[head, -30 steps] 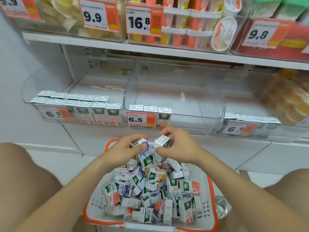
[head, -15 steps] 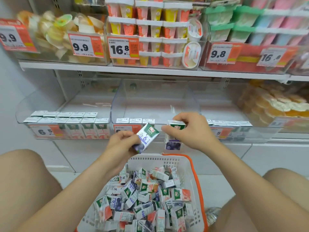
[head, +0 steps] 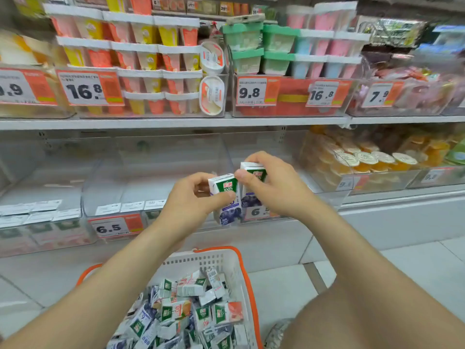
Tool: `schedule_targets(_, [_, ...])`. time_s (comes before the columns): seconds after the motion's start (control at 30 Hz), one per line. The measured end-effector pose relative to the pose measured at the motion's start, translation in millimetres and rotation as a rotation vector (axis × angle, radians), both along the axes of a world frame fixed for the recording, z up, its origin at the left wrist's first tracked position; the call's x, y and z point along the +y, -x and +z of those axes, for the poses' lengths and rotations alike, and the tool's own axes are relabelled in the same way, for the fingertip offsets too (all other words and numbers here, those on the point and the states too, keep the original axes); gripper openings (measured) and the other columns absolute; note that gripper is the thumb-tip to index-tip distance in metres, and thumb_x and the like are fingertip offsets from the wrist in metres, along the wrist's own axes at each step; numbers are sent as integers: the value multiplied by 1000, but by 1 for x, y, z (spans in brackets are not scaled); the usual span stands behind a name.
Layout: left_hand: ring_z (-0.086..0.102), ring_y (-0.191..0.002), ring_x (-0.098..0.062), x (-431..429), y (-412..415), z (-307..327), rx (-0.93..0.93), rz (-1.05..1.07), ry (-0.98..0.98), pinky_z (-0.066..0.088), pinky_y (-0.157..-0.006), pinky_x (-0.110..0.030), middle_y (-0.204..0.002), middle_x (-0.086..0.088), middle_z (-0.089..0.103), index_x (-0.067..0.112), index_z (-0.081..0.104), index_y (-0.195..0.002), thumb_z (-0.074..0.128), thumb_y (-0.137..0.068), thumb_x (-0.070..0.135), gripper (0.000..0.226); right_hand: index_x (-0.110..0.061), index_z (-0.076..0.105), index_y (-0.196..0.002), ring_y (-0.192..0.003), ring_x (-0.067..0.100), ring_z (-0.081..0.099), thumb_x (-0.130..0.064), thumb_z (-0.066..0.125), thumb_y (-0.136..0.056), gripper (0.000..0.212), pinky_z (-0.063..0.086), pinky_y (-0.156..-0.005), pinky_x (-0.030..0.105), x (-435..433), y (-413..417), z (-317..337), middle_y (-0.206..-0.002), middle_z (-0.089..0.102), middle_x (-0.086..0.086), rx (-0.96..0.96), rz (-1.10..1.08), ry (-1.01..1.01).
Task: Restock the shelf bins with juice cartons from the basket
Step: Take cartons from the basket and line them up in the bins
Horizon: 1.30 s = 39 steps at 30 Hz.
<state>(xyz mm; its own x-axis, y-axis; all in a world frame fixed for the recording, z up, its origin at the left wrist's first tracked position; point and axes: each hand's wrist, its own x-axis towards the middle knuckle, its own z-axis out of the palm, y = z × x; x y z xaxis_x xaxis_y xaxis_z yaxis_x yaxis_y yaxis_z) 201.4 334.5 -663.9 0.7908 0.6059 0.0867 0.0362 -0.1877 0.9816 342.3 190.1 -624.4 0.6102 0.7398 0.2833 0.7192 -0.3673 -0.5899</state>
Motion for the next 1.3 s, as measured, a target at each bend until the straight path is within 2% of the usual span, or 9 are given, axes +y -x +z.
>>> schedule_targets(0.17, [72, -85, -8, -23, -51, 13, 8, 22, -168, 57, -70, -28, -91, 13, 78, 33, 71, -103, 89, -81, 25, 30, -19, 56, -133, -100, 23, 58, -42, 54, -107, 34, 42, -78, 36, -31, -77, 10, -115, 61, 5, -5, -189, 7])
schedule_targets(0.33, [73, -85, -7, -38, -90, 10, -7, 41, -179, 60, -73, -31, -88, 15, 78, 34, 74, -100, 92, -77, 24, 31, -19, 51, -138, -110, 39, 49, -31, 54, -106, 35, 40, -85, 43, -56, -155, -24, -134, 49, 22, -85, -424, 287])
schedule_targets(0.53, [74, -89, -2, -51, -117, -3, -18, -4, -166, 60, -74, -25, -93, 14, 79, 32, 74, -104, 92, -78, 20, 34, -12, 59, -138, -122, 41, 56, -27, 54, -104, 38, 47, -97, 42, -70, -171, -60, -136, 57, 17, -32, -318, 491])
schedule_targets(0.63, [74, -90, -1, -57, -127, -7, -44, -10, -117, 57, -69, -15, -97, 12, 79, 28, 71, -107, 93, -77, 15, 39, -12, 70, -98, -109, 38, 58, -26, 43, -104, 31, 45, -82, 38, -77, -185, -66, -105, 68, 12, 4, -255, 494])
schedule_targets(0.73, [74, -90, -1, -62, -135, -10, -60, -14, -69, 57, -69, -13, -98, 11, 79, 24, 70, -109, 94, -77, 15, 41, -16, 57, -73, -88, 35, 59, -33, 36, -108, 44, 41, -72, 37, -80, -187, -68, -79, 60, 6, 8, -261, 522])
schedule_targets(0.83, [74, -90, 0, -68, -142, -7, -80, -50, -73, 57, -71, -12, -99, 10, 80, 23, 70, -110, 92, -79, 14, 39, -11, 68, -86, -87, 35, 64, -46, 30, -111, 58, 51, -77, 42, -80, -176, -53, -84, 68, 11, -189, -245, 335])
schedule_targets(0.93, [74, -90, -1, -75, -150, 0, -106, -99, -112, 59, -73, -15, -99, 10, 79, 23, 69, -112, 92, -79, 17, 41, -26, 75, -110, -92, 17, 69, -52, 44, -107, 41, 56, -78, 41, -82, -147, -26, -96, 74, -3, -53, -96, -153])
schedule_targets(1.1, [75, -92, -7, -84, -172, 2, -168, -147, -243, 62, -85, -29, -101, 9, 78, 25, 64, -120, 91, -80, 26, 48, -29, 66, -134, -112, 5, 64, -38, 66, -101, 34, 55, -91, 33, -95, -137, -19, -119, 70, -18, -99, 20, -65])
schedule_targets(1.3, [49, -130, -23, -77, -189, -33, 26, -216, -867, 41, -107, -37, -141, 3, 54, 24, 51, -140, 67, -96, 27, 47, -26, 54, -139, -115, 17, 55, -16, 65, -101, 40, 44, -98, 31, -124, -166, -28, -131, 60, -2, -204, -305, -76])
